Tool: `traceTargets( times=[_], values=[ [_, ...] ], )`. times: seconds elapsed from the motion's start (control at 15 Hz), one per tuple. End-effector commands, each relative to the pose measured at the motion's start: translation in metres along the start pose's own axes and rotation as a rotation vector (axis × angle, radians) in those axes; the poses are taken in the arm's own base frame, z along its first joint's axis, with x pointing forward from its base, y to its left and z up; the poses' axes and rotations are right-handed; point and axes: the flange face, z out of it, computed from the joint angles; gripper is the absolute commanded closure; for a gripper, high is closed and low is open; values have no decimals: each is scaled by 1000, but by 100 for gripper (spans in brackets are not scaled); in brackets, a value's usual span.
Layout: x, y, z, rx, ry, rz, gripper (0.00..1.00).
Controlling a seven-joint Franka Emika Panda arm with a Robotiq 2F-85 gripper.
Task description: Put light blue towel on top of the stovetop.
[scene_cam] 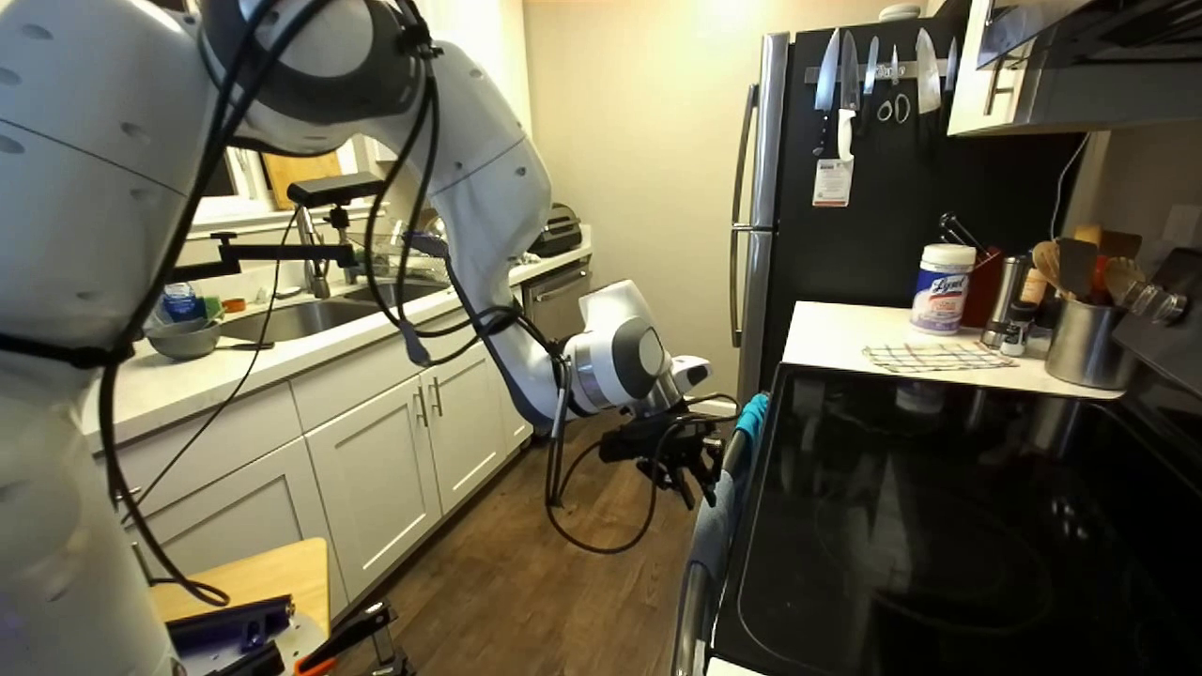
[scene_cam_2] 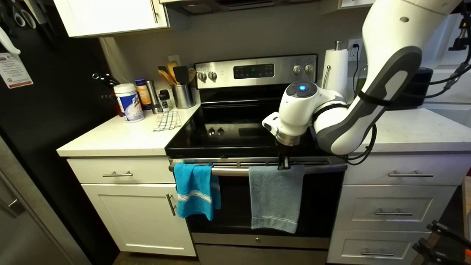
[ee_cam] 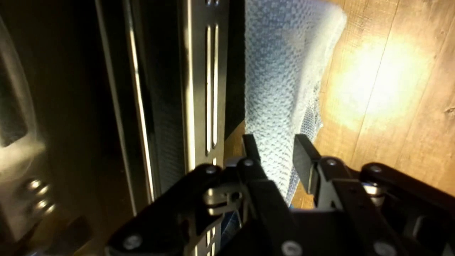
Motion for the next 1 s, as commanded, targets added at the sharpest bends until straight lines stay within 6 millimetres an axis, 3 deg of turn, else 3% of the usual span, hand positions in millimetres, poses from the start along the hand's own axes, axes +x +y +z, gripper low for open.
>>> traceTargets(
  times=[0.0,0.07,0.13,0.27,0.73,0.93],
  values=[
    [-15,2,-40,-1,32,43,91],
    [-13,3,-44,0,28,48,91],
    [-13,4,-48,0,26,55,43],
    [-12,7,-53,-1,25,57,45],
    [2,1,-36,55,-22,79,3],
    [6,-3,-27,85,-45,91,0]
  ],
)
